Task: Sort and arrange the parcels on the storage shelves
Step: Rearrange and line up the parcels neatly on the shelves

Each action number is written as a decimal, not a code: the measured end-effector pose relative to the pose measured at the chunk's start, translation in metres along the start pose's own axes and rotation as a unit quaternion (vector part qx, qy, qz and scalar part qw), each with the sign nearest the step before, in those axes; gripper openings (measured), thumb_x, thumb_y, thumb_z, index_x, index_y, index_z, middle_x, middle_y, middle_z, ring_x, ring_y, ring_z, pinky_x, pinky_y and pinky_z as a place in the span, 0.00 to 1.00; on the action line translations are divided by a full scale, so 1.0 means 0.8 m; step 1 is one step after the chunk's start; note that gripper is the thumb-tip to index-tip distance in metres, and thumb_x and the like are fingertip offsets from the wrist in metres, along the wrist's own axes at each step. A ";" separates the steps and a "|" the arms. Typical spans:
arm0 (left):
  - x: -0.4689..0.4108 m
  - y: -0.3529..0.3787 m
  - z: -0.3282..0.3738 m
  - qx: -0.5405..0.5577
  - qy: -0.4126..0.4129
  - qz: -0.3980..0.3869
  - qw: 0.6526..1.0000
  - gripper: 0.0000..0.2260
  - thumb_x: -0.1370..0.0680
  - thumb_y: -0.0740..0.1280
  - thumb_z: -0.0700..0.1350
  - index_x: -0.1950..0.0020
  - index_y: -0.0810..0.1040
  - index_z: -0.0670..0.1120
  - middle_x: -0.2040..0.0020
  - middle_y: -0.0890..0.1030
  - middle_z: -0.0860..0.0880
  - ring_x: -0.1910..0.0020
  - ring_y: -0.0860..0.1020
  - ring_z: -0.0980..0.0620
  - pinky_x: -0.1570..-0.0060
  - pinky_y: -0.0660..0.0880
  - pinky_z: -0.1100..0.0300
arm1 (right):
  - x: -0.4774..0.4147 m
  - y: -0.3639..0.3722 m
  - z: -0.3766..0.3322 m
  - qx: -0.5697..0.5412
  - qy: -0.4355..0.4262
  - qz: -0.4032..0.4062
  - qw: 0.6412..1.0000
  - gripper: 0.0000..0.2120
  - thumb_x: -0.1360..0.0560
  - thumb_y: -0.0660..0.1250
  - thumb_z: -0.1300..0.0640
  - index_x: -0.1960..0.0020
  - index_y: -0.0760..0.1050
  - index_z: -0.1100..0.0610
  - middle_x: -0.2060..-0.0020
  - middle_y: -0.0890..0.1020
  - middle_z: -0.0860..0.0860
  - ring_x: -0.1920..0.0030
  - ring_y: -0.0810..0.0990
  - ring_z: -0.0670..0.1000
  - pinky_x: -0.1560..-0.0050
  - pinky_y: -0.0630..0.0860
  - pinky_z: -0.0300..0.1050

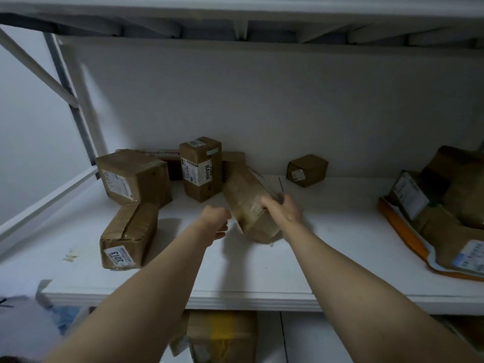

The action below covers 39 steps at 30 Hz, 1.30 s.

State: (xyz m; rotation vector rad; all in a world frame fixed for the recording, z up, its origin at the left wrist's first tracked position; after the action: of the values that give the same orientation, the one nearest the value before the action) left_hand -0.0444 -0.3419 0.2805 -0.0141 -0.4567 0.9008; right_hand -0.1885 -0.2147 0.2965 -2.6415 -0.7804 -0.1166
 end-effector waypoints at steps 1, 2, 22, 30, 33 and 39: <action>0.000 0.004 0.000 0.007 -0.004 0.007 1.000 0.11 0.21 0.63 0.43 0.41 0.71 0.38 0.49 0.74 0.40 0.54 0.74 0.45 0.49 0.73 0.52 | 0.000 -0.012 0.009 -0.063 0.020 -0.002 0.998 0.35 0.41 0.71 0.43 0.35 0.69 0.50 0.36 0.71 0.57 0.41 0.74 0.60 0.44 0.77 0.55; 0.001 0.012 0.001 0.018 -0.010 0.006 1.000 0.19 0.22 0.66 0.47 0.36 0.68 0.39 0.46 0.73 0.39 0.50 0.75 0.44 0.49 0.74 0.52 | -0.002 -0.024 0.020 -0.118 0.038 -0.005 0.992 0.32 0.42 0.71 0.44 0.39 0.72 0.52 0.40 0.75 0.58 0.44 0.77 0.60 0.45 0.79 0.58; 0.025 0.104 0.037 0.078 0.016 -0.094 0.992 0.36 0.37 0.79 0.52 0.35 0.68 0.43 0.44 0.78 0.42 0.49 0.78 0.45 0.52 0.79 0.49 | 0.010 -0.110 0.033 -0.093 -0.056 -0.032 0.994 0.23 0.29 0.71 0.56 0.35 0.72 0.53 0.42 0.76 0.51 0.42 0.75 0.50 0.46 0.70 0.43; 0.040 0.128 0.055 0.044 0.026 -0.085 0.995 0.39 0.37 0.78 0.58 0.33 0.67 0.45 0.41 0.76 0.44 0.44 0.76 0.45 0.55 0.75 0.53 | -0.004 -0.091 0.026 0.054 -0.079 -0.090 0.991 0.58 0.57 0.79 0.31 0.30 0.57 0.28 0.31 0.69 0.49 0.33 0.71 0.55 0.35 0.73 0.54; 0.039 0.136 0.066 0.082 0.046 -0.088 0.992 0.37 0.35 0.74 0.62 0.34 0.68 0.45 0.41 0.76 0.45 0.44 0.75 0.45 0.53 0.73 0.53 | 0.012 -0.102 0.017 -0.082 -0.075 -0.098 0.989 0.36 0.38 0.78 0.46 0.33 0.69 0.35 0.40 0.79 0.50 0.43 0.79 0.52 0.49 0.78 0.47; 0.034 0.140 0.059 0.111 0.018 -0.110 0.988 0.35 0.33 0.66 0.68 0.34 0.69 0.48 0.39 0.75 0.44 0.40 0.74 0.42 0.38 0.69 0.42 | 0.028 -0.103 0.027 -0.227 -0.034 -0.160 0.960 0.19 0.33 0.72 0.51 0.42 0.78 0.42 0.48 0.82 0.53 0.49 0.79 0.55 0.55 0.78 0.49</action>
State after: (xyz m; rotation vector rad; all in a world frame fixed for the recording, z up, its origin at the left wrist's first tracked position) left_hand -0.1322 -0.2592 0.3112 0.2190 -0.3153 0.7279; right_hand -0.2148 -0.1314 0.3088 -2.9236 -1.3410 -0.3285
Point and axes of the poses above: each hand's wrist, its own x-axis away from the middle knuckle, its own y-axis out of the palm, z = x × y, the point moved 9 cm from there along -x, towards the middle knuckle
